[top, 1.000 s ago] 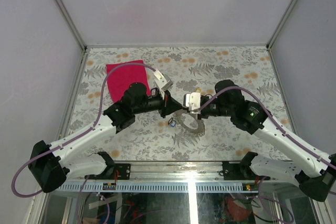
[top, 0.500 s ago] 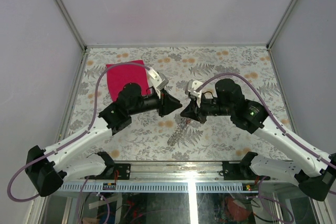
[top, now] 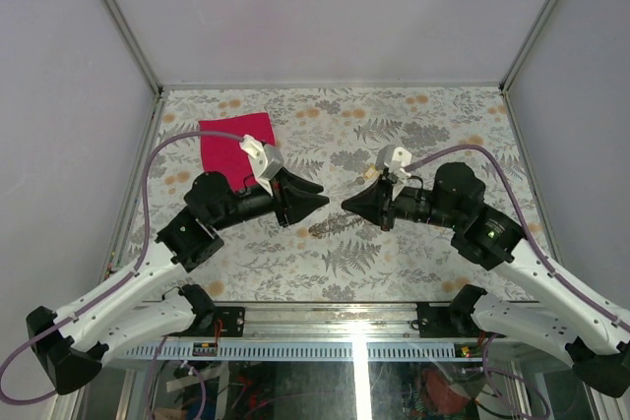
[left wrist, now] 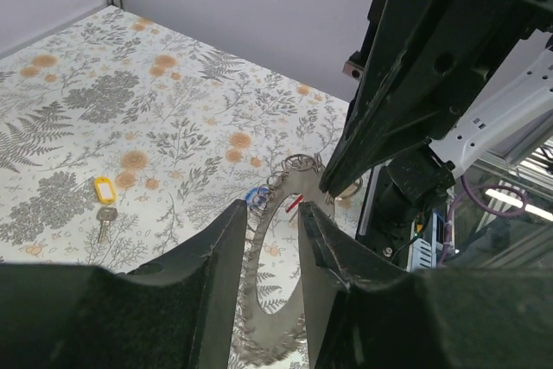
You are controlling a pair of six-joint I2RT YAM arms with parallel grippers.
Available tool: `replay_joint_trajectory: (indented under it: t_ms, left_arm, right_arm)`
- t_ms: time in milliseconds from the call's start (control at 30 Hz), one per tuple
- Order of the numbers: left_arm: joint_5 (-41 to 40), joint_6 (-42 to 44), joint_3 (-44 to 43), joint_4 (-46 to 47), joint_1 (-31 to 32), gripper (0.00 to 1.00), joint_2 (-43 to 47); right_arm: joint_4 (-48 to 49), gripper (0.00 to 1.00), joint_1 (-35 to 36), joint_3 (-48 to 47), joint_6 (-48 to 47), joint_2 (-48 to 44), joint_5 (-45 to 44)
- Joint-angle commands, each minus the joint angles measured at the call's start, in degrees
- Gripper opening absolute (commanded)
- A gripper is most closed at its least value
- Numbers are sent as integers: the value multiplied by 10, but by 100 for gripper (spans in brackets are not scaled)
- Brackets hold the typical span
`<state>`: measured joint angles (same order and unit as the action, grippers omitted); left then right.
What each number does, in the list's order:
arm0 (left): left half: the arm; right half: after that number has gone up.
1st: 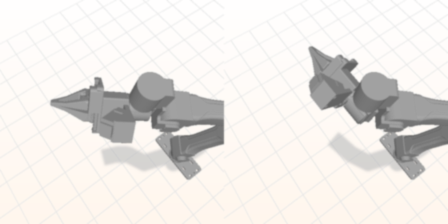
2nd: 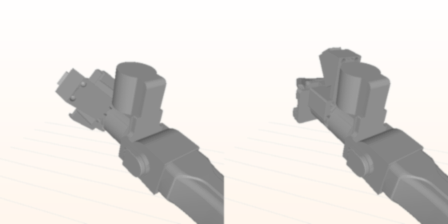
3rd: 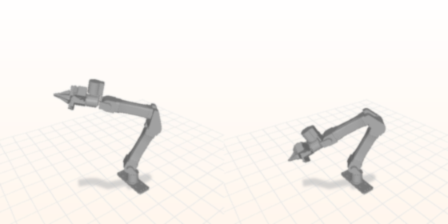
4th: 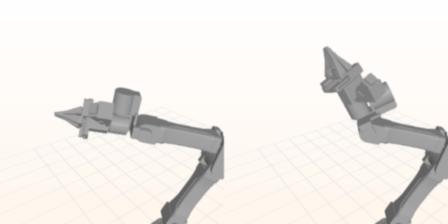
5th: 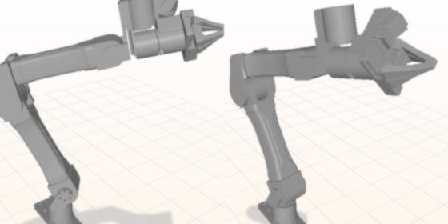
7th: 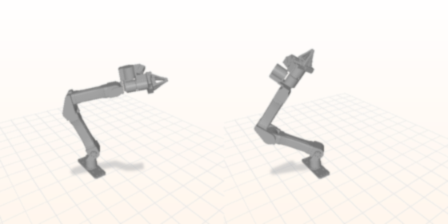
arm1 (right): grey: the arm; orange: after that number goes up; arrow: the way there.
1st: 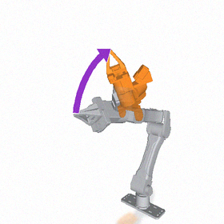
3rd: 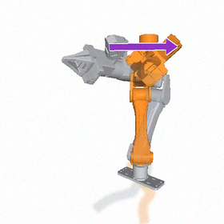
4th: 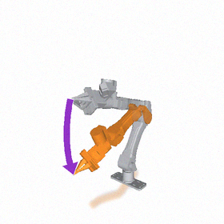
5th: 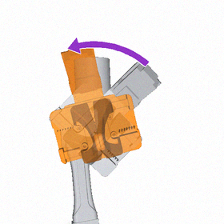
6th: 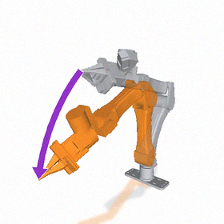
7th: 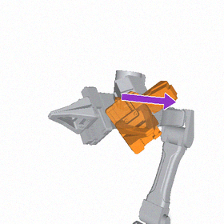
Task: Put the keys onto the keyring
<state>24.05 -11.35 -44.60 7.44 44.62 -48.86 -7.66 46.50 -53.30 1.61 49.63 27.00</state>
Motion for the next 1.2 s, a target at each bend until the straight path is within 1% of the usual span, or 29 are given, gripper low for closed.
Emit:
replay_joint_trajectory:
  t_ms: [0,167,400,500,667,800,1167]
  left_arm:
    - [38,5,1,51,1,31,1]
    - [66,10,-13,56,1,31,-19]
    - [115,-2,-28,82,1,30,-32]
    - [111,-16,-24,101,0,30,-30]
    - [75,-55,4,165,0,30,-17]
    - [62,-84,22,214,1,33,-14]
    - [97,-106,22,248,0,35,-31]
  right_arm:
    - [120,0,0,-2,13,-31,21]
    - [148,0,0,-2,13,-37,39]
    - [160,0,0,-6,15,-35,37]
    - [168,0,0,-5,21,-35,37]
    - [183,0,0,-4,28,-36,29]
    - [199,0,0,-6,34,-35,27]
    - [214,0,0,-6,42,-34,14]
